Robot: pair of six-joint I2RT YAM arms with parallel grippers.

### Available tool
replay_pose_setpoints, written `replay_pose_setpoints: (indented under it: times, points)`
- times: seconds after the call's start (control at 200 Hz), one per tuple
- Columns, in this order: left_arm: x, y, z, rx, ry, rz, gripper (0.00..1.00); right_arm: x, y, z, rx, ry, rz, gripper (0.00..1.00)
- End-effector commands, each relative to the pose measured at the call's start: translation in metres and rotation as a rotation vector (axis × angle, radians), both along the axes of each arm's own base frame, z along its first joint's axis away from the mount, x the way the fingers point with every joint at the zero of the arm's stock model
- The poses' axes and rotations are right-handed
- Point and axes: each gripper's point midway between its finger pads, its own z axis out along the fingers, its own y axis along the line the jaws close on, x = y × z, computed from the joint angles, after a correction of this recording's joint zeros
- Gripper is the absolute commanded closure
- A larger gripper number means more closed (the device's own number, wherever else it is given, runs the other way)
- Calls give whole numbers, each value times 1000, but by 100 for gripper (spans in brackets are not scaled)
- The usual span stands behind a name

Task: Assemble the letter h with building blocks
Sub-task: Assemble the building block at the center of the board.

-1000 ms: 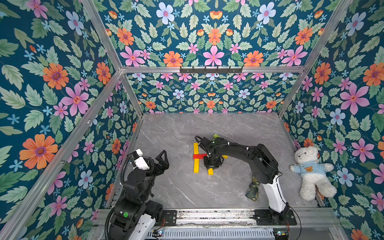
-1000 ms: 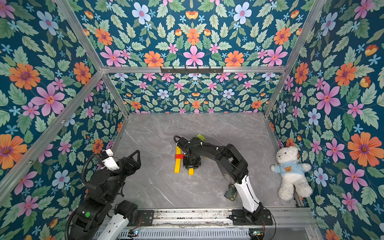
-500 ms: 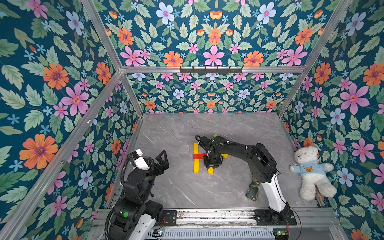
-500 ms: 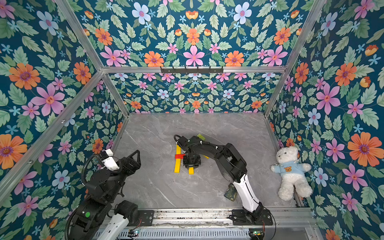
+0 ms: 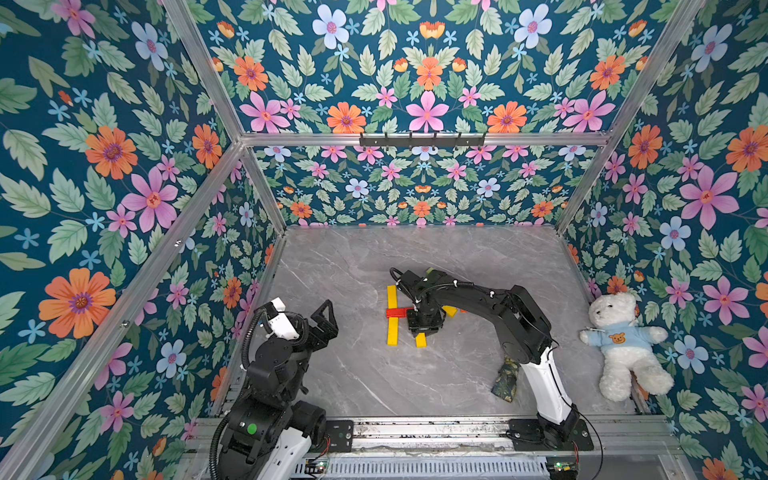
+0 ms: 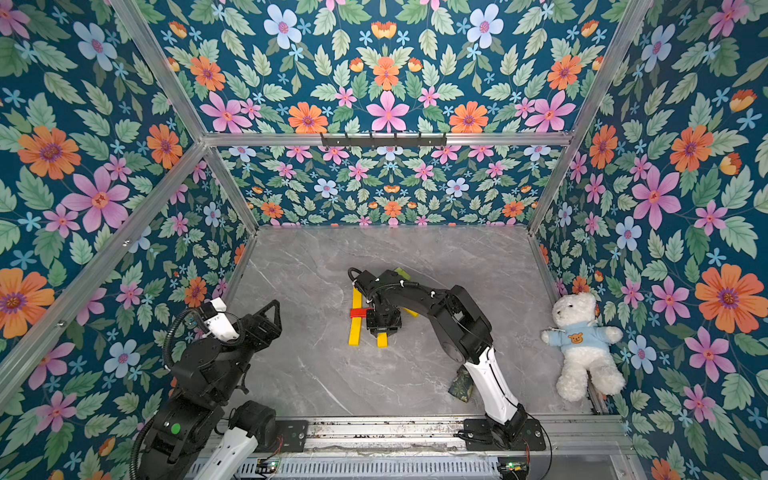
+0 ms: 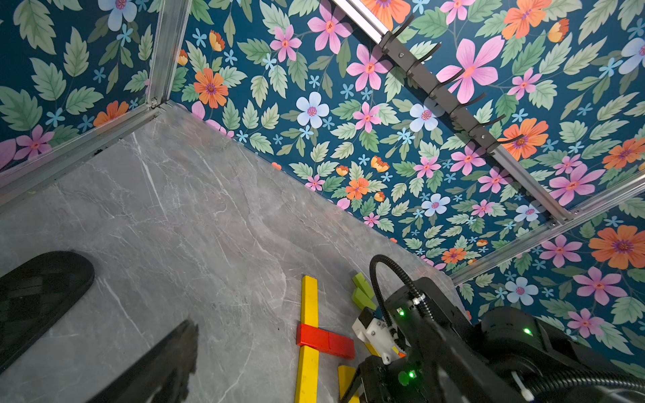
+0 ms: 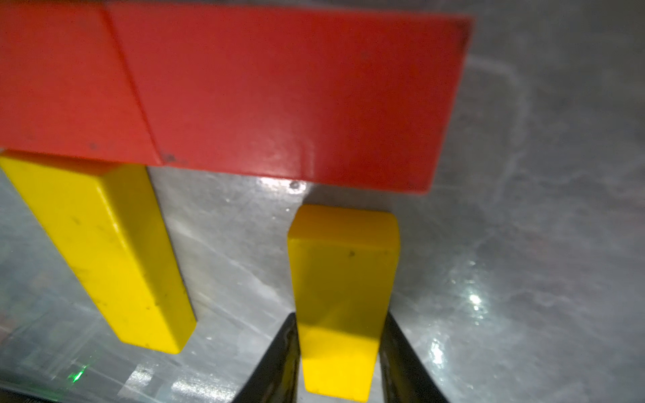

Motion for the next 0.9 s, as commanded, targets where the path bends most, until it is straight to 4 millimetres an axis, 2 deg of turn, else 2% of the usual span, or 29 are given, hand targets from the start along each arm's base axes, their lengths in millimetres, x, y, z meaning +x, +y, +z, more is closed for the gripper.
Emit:
replay_pose_setpoints:
  times: [0.0,0.895]
  points:
    - [1,2,2,6,-8,12,0,6,-9,-10,-51,-23,-1,61]
    - [2,2,0,8,-3,15,0,22,-4,-11,-51,-48,0,62]
